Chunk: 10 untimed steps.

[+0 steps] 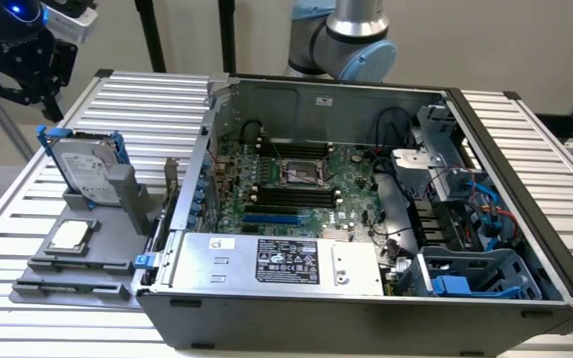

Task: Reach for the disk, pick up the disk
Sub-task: 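Pick up the disk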

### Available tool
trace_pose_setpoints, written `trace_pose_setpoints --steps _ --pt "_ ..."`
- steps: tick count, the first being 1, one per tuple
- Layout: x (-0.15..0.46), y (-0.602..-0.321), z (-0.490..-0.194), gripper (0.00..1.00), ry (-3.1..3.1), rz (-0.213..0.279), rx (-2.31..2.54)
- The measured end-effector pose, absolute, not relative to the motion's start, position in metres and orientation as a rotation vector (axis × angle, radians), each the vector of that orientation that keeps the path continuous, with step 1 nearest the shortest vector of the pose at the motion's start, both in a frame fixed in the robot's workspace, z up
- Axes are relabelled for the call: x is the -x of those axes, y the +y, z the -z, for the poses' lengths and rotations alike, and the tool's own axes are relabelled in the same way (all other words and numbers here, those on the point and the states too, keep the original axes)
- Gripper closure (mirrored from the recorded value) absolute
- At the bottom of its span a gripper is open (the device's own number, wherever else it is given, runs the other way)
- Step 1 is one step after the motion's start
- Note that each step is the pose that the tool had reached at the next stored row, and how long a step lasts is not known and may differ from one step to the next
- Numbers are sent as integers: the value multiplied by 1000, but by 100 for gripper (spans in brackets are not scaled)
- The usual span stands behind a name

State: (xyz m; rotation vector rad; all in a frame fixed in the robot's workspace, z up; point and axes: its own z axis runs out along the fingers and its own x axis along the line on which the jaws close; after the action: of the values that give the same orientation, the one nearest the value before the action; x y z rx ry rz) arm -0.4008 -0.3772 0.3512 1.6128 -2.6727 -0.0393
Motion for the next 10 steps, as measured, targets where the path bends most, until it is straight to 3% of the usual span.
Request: trace_pose_setpoints --steps 10 --pt "401 -377 -351 89 -2513 33 -1846"
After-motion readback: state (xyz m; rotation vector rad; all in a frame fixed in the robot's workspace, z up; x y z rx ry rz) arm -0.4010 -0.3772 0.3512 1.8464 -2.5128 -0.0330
